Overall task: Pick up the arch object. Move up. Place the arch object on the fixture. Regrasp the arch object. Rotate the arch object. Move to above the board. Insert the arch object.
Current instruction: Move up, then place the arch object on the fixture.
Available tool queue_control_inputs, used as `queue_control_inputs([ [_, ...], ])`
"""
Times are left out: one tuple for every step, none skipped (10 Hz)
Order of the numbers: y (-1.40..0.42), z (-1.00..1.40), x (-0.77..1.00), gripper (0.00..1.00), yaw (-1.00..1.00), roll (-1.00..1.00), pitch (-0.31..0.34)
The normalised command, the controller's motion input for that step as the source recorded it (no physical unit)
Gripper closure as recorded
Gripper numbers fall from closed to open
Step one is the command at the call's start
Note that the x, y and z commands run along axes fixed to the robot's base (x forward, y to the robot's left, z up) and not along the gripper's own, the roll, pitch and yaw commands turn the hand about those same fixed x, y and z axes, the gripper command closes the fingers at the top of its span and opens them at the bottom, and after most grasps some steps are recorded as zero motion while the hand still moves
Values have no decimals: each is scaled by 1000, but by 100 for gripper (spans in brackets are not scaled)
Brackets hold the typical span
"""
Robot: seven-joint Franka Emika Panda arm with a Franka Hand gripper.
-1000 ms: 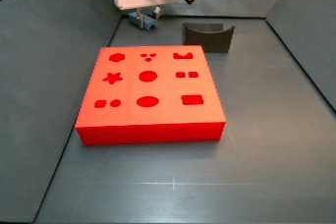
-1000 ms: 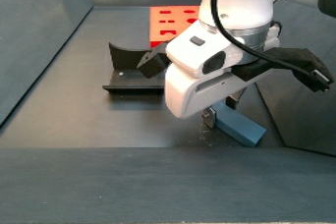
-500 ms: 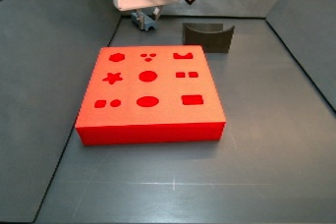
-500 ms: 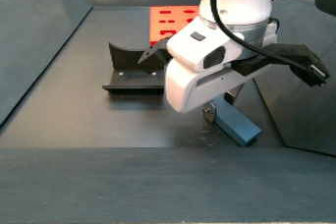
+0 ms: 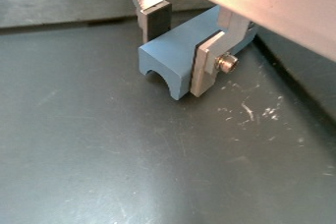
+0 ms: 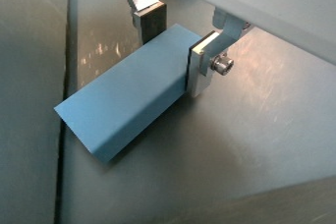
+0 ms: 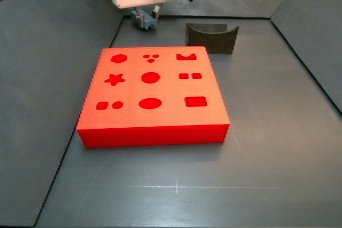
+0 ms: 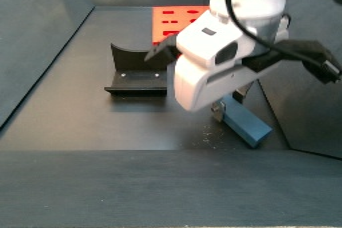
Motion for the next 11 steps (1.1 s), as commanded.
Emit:
queue_control_inputs([
  [-67,766,28,100,-40,3,14],
  [-36,610,2,100,-34,25,39],
  [-9,432,-7,100,-28,51,66],
  [-3,297,-11,100,-23,68,77],
  [0,1000,0,100,0,0,0],
  [-2,1000,-3,100,6,13,7],
  [1,1000,-11,100,1,33,19],
  [1,1000,-16,100,-3,52,33],
  [-1,1000,-22,100,4,69,49],
  [-1,1000,-26,100,12,79,60],
  [-1,1000,-28,100,19,92,67],
])
